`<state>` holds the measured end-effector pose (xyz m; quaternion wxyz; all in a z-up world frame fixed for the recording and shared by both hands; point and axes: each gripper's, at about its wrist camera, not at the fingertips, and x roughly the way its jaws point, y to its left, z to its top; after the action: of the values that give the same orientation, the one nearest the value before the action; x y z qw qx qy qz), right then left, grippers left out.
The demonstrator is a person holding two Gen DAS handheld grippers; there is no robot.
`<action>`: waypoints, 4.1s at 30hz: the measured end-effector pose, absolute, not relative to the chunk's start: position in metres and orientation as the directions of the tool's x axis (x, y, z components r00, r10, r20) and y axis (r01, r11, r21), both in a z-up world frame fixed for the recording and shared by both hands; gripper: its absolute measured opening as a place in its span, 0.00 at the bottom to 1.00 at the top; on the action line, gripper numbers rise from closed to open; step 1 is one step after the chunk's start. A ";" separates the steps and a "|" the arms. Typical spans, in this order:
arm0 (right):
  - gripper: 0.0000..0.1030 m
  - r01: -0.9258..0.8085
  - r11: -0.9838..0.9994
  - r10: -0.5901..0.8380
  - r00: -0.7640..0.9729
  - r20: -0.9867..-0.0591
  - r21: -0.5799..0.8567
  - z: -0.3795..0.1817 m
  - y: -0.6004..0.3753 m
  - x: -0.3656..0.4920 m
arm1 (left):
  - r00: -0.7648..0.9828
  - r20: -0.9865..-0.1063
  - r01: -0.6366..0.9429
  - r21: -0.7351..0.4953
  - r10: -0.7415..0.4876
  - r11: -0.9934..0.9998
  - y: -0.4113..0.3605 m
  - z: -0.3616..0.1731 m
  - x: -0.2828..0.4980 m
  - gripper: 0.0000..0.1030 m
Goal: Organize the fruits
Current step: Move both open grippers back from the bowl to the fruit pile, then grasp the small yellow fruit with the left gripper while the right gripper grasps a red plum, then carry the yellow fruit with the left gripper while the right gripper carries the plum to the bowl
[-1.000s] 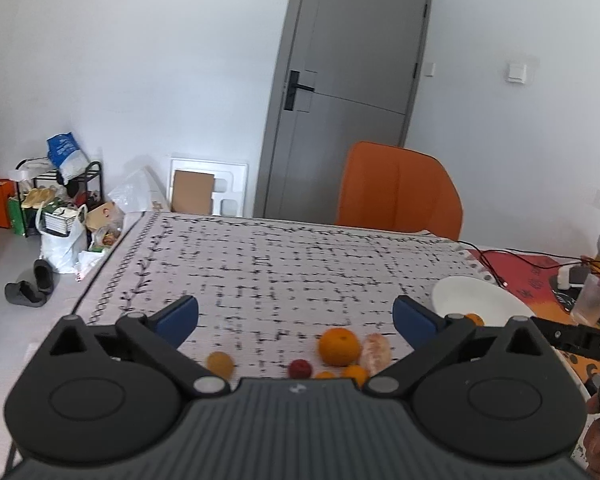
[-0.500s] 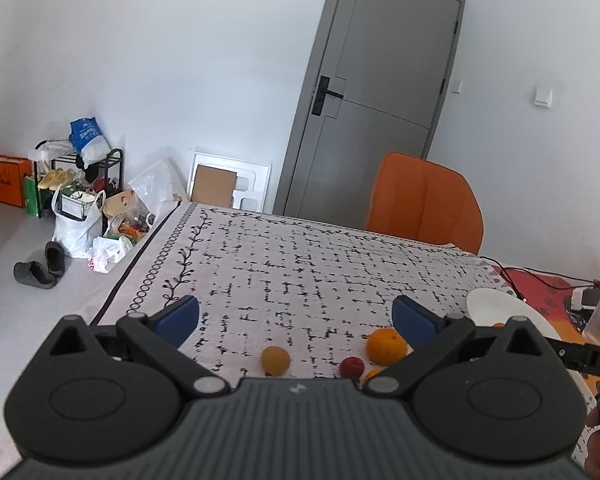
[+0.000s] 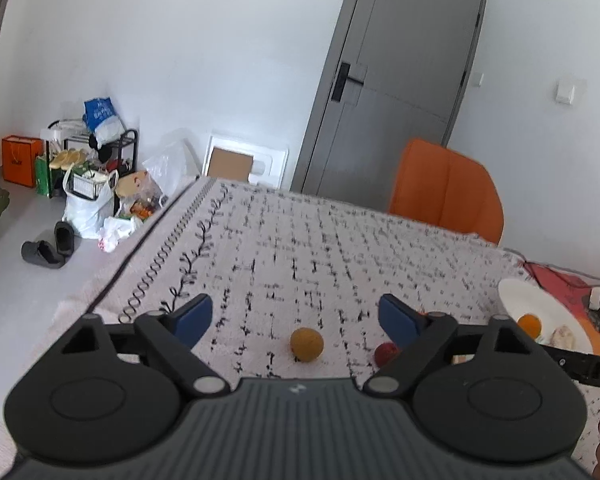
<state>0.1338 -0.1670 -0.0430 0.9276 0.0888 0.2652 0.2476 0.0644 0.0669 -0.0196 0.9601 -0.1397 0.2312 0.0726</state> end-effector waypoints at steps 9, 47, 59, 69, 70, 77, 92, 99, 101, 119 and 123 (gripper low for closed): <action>0.51 -0.446 0.847 0.531 0.680 -0.506 0.290 -0.062 -0.147 0.146 | 0.856 -0.514 -0.194 -0.223 0.054 0.955 0.066 -0.039 0.080 0.57; 0.22 -0.466 0.840 0.541 0.685 -0.488 0.278 -0.060 -0.147 0.138 | 0.826 -0.564 -0.162 -0.214 0.014 0.963 0.050 -0.062 0.110 0.23; 0.22 -0.419 0.849 0.526 0.728 -0.439 0.323 -0.056 -0.172 0.138 | 0.849 -0.528 -0.099 -0.193 -0.018 0.976 0.022 -0.036 0.102 0.23; 0.22 -0.376 0.856 0.501 0.773 -0.388 0.355 -0.048 -0.206 0.134 | 0.865 -0.498 -0.028 -0.173 -0.063 0.985 -0.016 -0.019 0.104 0.23; 0.22 -0.372 0.856 0.499 0.777 -0.384 0.359 -0.048 -0.210 0.133 | 0.865 -0.498 -0.020 -0.170 -0.068 0.985 -0.021 -0.018 0.104 0.23; 0.22 -0.327 0.860 0.468 0.813 -0.348 0.393 -0.047 -0.239 0.131 | 0.866 -0.488 0.040 -0.138 -0.103 0.990 -0.049 -0.009 0.110 0.23; 0.22 -0.244 0.857 0.416 0.847 -0.330 0.455 -0.059 -0.291 0.136 | 0.859 -0.483 0.145 -0.092 -0.172 0.985 -0.105 -0.001 0.120 0.23; 0.29 -0.221 0.853 0.396 0.863 -0.313 0.472 -0.067 -0.305 0.138 | 0.843 -0.501 0.179 -0.080 -0.195 0.981 -0.131 -0.006 0.129 0.23; 0.29 -0.229 0.849 0.405 0.861 -0.308 0.476 -0.067 -0.310 0.136 | 0.842 -0.500 0.192 -0.070 -0.201 0.979 -0.138 -0.006 0.131 0.24; 0.29 -0.204 0.824 0.401 0.869 -0.289 0.529 -0.071 -0.341 0.132 | 0.832 -0.498 0.268 -0.023 -0.244 0.963 -0.194 -0.001 0.145 0.23; 0.29 -0.200 0.825 0.399 0.869 -0.293 0.529 -0.072 -0.342 0.132 | 0.839 -0.487 0.270 -0.012 -0.241 0.963 -0.202 -0.001 0.145 0.24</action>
<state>0.1321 -0.3418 -0.0721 0.9341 0.2492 0.1994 0.1601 0.1449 -0.2016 -0.0012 0.9585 0.0288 0.2502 -0.1335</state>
